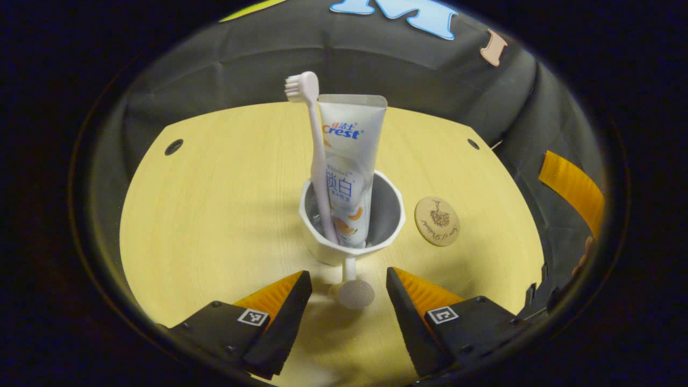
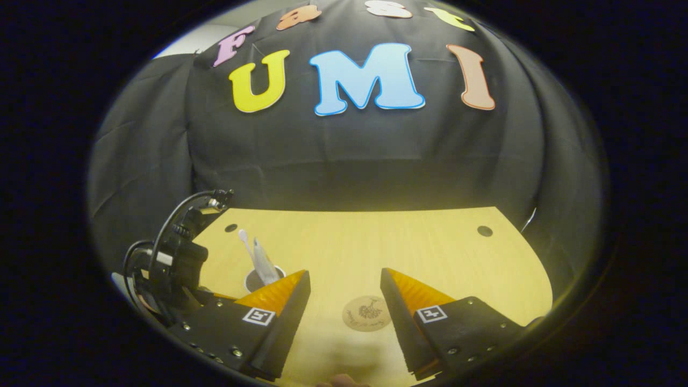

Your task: Put the toothbrush and toothpaste on the desktop into the cup, then pick up the cup and place it on the coaster on the desktop.

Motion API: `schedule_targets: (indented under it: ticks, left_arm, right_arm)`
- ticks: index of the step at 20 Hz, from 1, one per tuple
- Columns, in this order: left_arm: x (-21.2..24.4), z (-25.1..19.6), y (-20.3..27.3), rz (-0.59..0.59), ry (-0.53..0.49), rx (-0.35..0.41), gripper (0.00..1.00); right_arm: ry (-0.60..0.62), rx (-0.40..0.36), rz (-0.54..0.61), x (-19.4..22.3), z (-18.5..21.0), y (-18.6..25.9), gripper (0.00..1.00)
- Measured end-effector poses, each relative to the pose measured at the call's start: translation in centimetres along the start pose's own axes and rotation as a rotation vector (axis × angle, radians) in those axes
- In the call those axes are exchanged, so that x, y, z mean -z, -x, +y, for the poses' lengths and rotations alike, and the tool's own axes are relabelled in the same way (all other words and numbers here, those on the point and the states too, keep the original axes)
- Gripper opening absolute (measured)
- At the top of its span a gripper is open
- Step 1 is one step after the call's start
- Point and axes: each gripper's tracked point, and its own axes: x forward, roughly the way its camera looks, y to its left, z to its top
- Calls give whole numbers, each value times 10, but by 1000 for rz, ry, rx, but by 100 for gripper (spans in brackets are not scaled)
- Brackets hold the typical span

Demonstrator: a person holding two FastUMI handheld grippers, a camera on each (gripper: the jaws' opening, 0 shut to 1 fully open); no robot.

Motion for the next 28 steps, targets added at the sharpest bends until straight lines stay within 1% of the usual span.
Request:
schedule_targets:
  ticks: [1,2,3,4,5,6,8,9,10,11,12,13,14,15,16,17,18,19,20,22,23,25,26,28]
  left_arm:
    - [-5,3,-2,13,-28,-19,96]
    - [-7,4,-3,24,-35,-28,87]
    - [-8,7,-3,35,-41,-40,88]
    - [-8,8,-5,45,-40,-46,87]
    - [-6,10,-9,57,-39,-56,78]
    - [-6,11,-11,68,-34,-62,75]
    - [-1,12,-18,82,-20,-65,78]
    - [1,11,-22,90,-14,-68,77]
    - [3,11,-24,96,-11,-72,70]
    - [4,11,-25,100,2,-69,71]
    - [6,9,-27,102,7,-68,53]
    - [6,8,-27,106,11,-73,52]
    - [8,9,-28,110,14,-79,58]
    - [10,9,-25,124,0,-97,51]
    - [9,13,-28,116,-14,-107,46]
    - [9,13,-28,119,-31,-115,43]
    - [9,14,-28,113,-53,-126,43]
    - [8,14,-28,110,-69,-132,41]
    - [9,13,-28,104,-86,-138,36]
    - [7,11,-29,80,-93,-143,35]
    - [7,11,-29,75,-98,-148,29]
    - [5,10,-29,62,-104,-153,40]
    - [3,9,-29,51,-105,-155,34]
    - [-5,9,-25,26,-126,-165,34]
  right_arm:
    - [-8,0,17,6,-4,-2,80]
    - [-15,-1,26,8,-5,-3,81]
    - [-24,1,34,11,-8,-3,80]
    - [-30,2,41,13,-10,-4,80]
    - [-37,5,47,14,-12,-4,80]
    - [-44,7,54,16,-14,-5,80]
    - [-53,13,64,19,-18,-5,80]
    - [-56,16,68,20,-21,-5,80]
    - [-59,19,70,21,-23,-5,80]
    - [-64,24,74,22,-25,-5,80]
    - [-69,27,76,23,-26,-5,80]
    - [-73,29,79,24,-27,-5,80]
    - [-79,30,84,26,-27,-5,80]
    - [-85,30,89,28,-27,-5,80]
    - [-90,28,93,30,-26,-5,80]
    - [-93,28,95,31,-26,-5,80]
    - [-96,28,97,32,-25,-4,80]
    - [-97,28,98,33,-26,-4,79]
    - [-99,29,99,34,-26,-3,79]
    - [-104,35,100,35,-30,-1,80]
    - [-109,37,100,36,-31,-1,79]
    - [-121,44,99,37,-35,0,81]
    - [-125,50,98,37,-38,1,81]
    - [-135,59,95,36,-44,3,81]
